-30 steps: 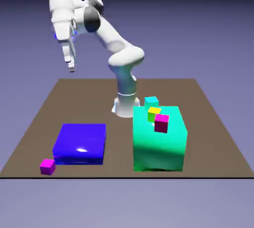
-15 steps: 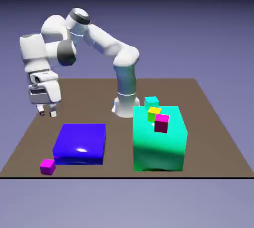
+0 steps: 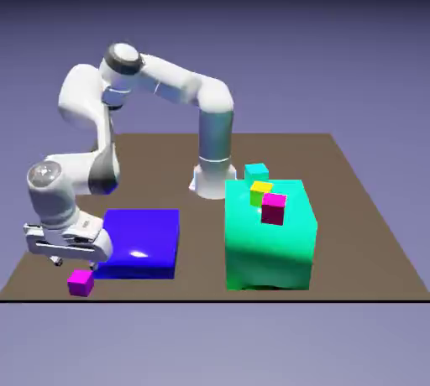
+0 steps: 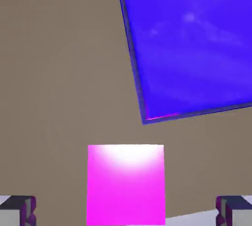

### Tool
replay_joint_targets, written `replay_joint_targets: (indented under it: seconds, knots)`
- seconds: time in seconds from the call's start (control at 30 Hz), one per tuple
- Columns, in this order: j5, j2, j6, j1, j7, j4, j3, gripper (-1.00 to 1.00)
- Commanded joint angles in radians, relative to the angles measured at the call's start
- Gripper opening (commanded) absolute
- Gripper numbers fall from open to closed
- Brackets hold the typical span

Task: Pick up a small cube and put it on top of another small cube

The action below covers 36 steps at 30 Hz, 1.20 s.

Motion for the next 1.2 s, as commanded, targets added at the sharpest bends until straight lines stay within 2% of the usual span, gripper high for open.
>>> replay_joint_targets:
  seconds: [0.0,0.03,0.17,1.17]
  knots:
    - [-0.016,-0.017,0.017,0.005,0.005,0.001,-0.018,0.0]
    - [-0.016,-0.017,0.017,0.005,0.005,0.001,-0.018,-1.0]
    - [0.077,0.075,-0.073,-0.027,-0.013,-0.014,0.091,-1.0]
    - [0.693,0.419,-0.194,-0.394,0.378,-0.72,1.178,-1.0]
